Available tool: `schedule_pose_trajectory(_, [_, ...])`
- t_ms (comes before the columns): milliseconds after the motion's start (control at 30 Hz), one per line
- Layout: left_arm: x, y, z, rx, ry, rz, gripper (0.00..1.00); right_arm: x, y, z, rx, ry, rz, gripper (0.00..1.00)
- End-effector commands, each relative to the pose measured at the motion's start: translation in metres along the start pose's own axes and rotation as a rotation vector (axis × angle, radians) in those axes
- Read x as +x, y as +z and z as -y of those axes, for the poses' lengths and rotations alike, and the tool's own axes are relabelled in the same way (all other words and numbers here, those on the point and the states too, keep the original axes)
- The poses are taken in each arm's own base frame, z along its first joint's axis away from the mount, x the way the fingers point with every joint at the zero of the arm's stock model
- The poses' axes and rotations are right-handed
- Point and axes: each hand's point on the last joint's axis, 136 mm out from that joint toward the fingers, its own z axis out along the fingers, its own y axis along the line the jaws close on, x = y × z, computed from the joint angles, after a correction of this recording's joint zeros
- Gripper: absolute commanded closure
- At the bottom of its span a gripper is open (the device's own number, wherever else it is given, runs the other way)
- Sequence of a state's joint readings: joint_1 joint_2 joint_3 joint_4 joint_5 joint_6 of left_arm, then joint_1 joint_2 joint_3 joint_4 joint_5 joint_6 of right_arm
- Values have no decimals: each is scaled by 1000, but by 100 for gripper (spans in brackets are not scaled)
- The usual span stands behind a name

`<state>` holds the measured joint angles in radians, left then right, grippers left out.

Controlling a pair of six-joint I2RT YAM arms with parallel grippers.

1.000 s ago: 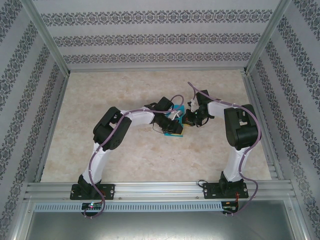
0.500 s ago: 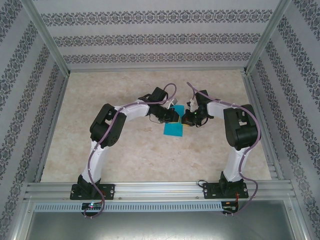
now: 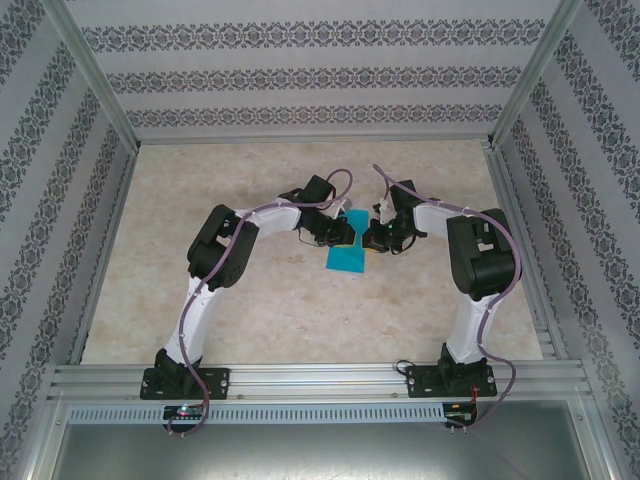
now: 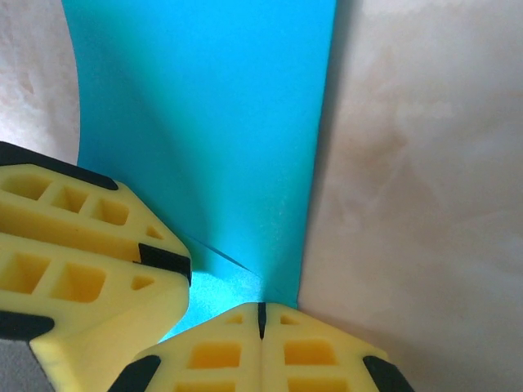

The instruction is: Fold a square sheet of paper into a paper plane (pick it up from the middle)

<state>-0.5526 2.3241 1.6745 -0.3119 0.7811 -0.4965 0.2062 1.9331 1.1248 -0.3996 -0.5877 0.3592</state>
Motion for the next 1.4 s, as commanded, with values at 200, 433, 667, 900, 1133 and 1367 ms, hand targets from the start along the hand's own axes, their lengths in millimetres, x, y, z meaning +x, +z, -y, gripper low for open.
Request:
schedule_pose_trajectory(200, [5, -1, -34, -82, -20, -27, 82, 15, 6, 17, 95, -9, -46, 100])
schedule_pose_trajectory(433, [22, 6, -53, -110, -44, -57, 82, 9, 0, 6, 70, -18, -16, 96])
schedule_pose_trajectory(667, [34, 10, -63, -130, -58, -77, 82, 6, -20, -14, 35, -39, 41, 89])
schedule_pose_trajectory(900, [35, 12, -65, -129, -59, -81, 82, 27, -30, -44, -58, -48, 52, 90])
schedule_pose_trajectory(1133, [34, 11, -64, -132, -56, -82, 82, 57, -6, -47, -63, -46, -23, 96])
schedule_pose_trajectory(1367, [32, 10, -61, -127, -51, -83, 82, 58, 5, -32, -24, -38, -40, 99])
